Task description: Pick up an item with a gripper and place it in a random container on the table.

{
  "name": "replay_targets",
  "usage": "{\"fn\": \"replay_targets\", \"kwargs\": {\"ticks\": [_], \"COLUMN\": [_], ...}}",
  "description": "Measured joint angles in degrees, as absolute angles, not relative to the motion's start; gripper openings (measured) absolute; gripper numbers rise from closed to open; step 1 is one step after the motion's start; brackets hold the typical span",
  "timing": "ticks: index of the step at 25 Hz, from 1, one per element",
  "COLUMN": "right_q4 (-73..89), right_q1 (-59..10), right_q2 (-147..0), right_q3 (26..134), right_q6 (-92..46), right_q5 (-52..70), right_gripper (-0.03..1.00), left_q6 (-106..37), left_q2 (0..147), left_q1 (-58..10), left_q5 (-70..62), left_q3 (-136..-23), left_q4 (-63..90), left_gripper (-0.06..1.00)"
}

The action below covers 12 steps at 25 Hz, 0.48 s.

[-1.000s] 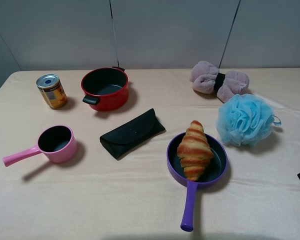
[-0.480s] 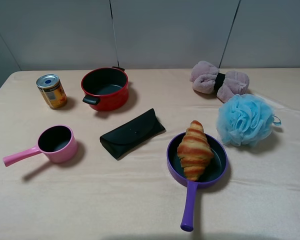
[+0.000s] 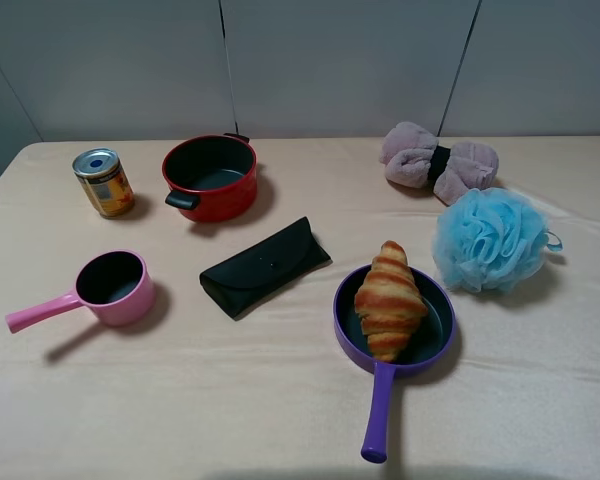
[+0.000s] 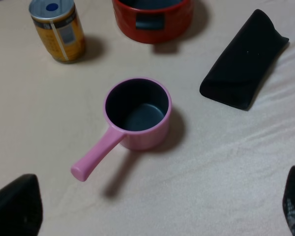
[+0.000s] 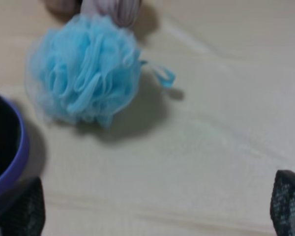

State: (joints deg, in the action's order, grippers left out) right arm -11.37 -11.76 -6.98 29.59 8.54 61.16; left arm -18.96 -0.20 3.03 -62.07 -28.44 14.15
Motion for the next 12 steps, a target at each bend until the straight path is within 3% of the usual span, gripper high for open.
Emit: {"fn": "replay_targets", "kwargs": {"ticks": [12], "right_q4": [-3.4], "right_q1": [-3.1], "right_q2": [0.3], "right_q3": [28.3], "right_q6": [-1.6], "right_q5": [59.0], "right_gripper": [0.69], "left_q6": [-19.0], "left_q2": [-0.2], "left_q1": [3.0], "left_q5": [-62.1], "left_q3": [-28.4], "left_q4": [14.1], "left_gripper": [0.99]}}
